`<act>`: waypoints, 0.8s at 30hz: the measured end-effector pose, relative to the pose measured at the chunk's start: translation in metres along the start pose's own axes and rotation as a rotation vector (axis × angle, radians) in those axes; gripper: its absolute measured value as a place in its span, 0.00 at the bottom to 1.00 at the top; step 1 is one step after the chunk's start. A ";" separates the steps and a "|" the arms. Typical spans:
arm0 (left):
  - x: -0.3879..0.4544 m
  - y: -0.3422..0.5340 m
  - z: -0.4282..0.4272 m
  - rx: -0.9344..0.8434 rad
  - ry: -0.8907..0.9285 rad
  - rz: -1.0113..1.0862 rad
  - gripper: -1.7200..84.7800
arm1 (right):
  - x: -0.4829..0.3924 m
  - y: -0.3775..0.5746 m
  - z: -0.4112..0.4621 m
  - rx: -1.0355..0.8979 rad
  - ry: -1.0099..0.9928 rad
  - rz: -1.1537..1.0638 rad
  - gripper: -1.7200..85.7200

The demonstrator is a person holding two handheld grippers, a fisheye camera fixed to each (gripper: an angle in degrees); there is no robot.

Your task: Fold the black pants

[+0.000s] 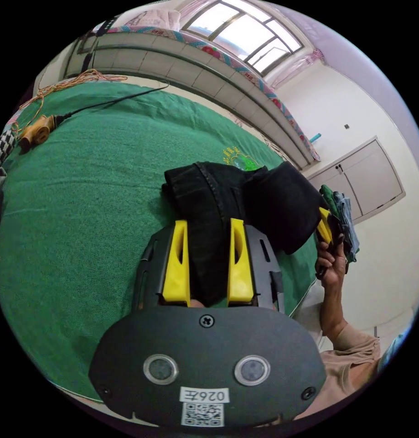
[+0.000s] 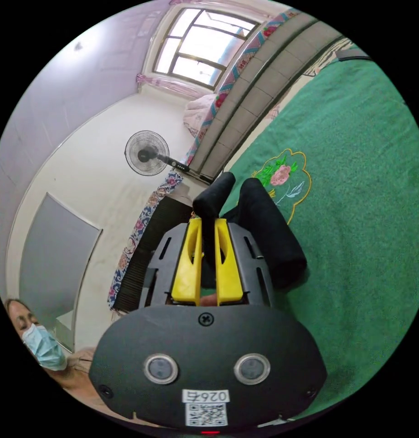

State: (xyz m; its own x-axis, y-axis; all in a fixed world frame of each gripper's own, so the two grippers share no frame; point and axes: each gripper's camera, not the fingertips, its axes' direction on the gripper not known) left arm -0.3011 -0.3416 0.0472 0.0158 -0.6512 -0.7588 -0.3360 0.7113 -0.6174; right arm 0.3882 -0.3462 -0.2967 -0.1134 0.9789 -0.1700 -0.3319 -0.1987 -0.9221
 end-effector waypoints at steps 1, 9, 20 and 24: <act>0.005 0.000 0.001 -0.009 -0.012 0.029 0.19 | 0.001 0.000 0.001 -0.018 -0.002 -0.025 0.03; 0.039 0.004 -0.001 -0.058 -0.172 0.216 0.13 | 0.005 -0.001 0.004 -0.116 0.009 -0.114 0.03; 0.033 0.024 -0.117 0.232 -0.168 0.238 0.09 | -0.004 -0.024 -0.118 0.204 0.054 -0.230 0.02; -0.001 0.026 -0.135 0.197 -0.341 0.112 0.11 | 0.014 -0.037 -0.159 0.245 0.337 -0.112 0.02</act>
State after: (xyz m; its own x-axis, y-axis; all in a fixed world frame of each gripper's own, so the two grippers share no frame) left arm -0.4372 -0.3582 0.0603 0.3117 -0.4657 -0.8282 -0.1668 0.8313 -0.5302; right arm 0.5475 -0.3171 -0.3200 0.2344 0.9480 -0.2154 -0.5422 -0.0564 -0.8384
